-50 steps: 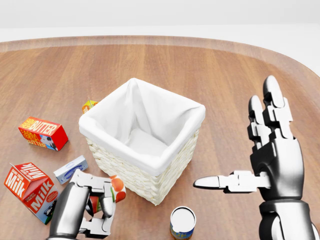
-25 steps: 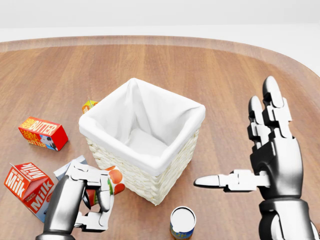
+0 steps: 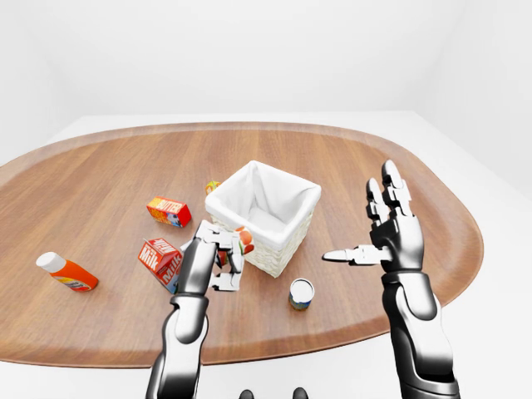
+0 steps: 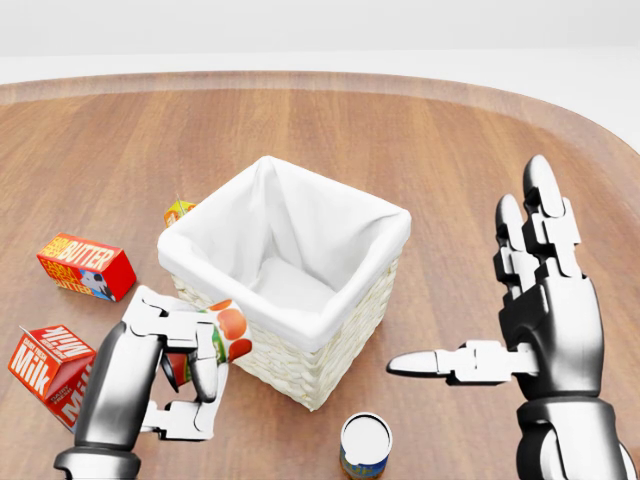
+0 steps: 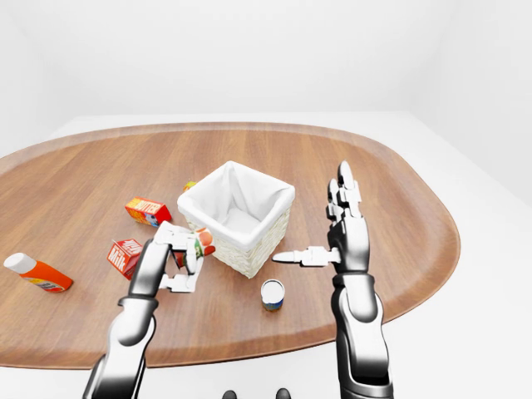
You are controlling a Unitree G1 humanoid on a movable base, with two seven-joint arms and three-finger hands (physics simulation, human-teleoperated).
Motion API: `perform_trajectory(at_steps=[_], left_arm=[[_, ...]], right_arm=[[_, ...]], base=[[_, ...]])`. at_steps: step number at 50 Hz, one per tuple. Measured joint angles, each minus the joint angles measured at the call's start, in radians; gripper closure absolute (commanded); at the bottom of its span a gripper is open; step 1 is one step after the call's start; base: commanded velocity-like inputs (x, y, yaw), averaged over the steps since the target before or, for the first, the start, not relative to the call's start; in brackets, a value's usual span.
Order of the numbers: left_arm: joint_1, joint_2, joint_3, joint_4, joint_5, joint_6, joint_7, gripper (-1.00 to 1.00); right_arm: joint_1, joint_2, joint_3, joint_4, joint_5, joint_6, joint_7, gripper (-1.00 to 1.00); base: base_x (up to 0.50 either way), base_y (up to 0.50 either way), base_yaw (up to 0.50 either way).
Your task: Pick up the tomato sauce, and put it in the basket.
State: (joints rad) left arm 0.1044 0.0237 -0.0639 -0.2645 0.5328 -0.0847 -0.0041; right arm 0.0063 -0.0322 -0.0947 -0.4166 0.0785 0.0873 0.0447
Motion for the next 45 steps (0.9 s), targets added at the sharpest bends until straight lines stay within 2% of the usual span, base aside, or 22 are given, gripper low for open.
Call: perform_trajectory(at_steps=[23,34,45], left_arm=[[-0.071,-0.002,0.010,-0.083,-0.011,0.070,-0.041,1.00],[-0.144,-0.002,0.015,-0.080,-0.010,0.116,-0.059,1.00],[-0.236,0.001,0.019,-0.040,-0.001,0.151,-0.067,1.00]], right_arm=[[0.006,0.001,-0.001,-0.007,0.000,0.000,0.001,-1.00],[0.005,0.001,-0.002,-0.007,0.001,0.000,0.001,-1.00],[0.000,-0.001,-0.005,-0.004,0.003,0.000,0.001,-1.00]], base=[[0.00,0.00,0.00],[0.00,0.00,0.00],[0.00,0.00,0.00]])
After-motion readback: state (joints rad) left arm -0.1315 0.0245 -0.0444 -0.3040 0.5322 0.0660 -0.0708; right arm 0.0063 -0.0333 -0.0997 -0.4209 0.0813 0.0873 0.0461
